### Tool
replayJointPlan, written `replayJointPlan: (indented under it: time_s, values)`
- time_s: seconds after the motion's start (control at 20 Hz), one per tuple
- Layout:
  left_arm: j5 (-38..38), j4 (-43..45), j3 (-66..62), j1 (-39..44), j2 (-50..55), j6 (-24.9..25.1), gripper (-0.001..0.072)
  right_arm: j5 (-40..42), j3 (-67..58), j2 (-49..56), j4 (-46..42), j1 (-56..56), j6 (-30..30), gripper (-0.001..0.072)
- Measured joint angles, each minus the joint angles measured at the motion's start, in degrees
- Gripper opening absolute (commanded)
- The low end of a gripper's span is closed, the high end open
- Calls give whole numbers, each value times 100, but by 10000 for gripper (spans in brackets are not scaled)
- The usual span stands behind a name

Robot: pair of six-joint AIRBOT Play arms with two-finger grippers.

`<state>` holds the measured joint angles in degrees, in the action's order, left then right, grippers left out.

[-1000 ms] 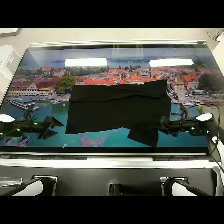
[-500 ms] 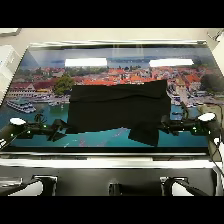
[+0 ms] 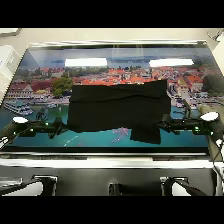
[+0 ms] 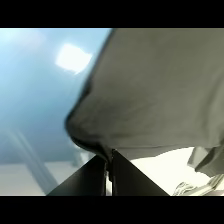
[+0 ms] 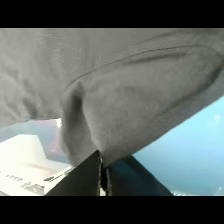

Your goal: Fold the clothes and pants, and hang the long-sleeved shirts on hangers.

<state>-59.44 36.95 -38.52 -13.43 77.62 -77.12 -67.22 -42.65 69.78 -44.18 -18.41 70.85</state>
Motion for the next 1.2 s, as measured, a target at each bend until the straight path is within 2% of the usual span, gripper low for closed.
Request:
replayJointPlan:
  time_s: [0.25, 0.45, 0.9, 1.2]
  values:
    - [-81, -240, -901, 13, -59, 4, 14, -120, -957, -140, -50, 2, -52, 29]
    - [74, -280, -2011, 138, 184, -103, 14, 162, -2098, 76, -411, 11, 238, 30]
    - [514, -227, -4413, 514, 2026, -146, 14, 879, -3770, 1709, -796, 426, 621, 30]
    - [599, 706, -5998, 664, 2988, -649, 13, 1241, -5106, 2970, -1386, 868, 1259, 30]
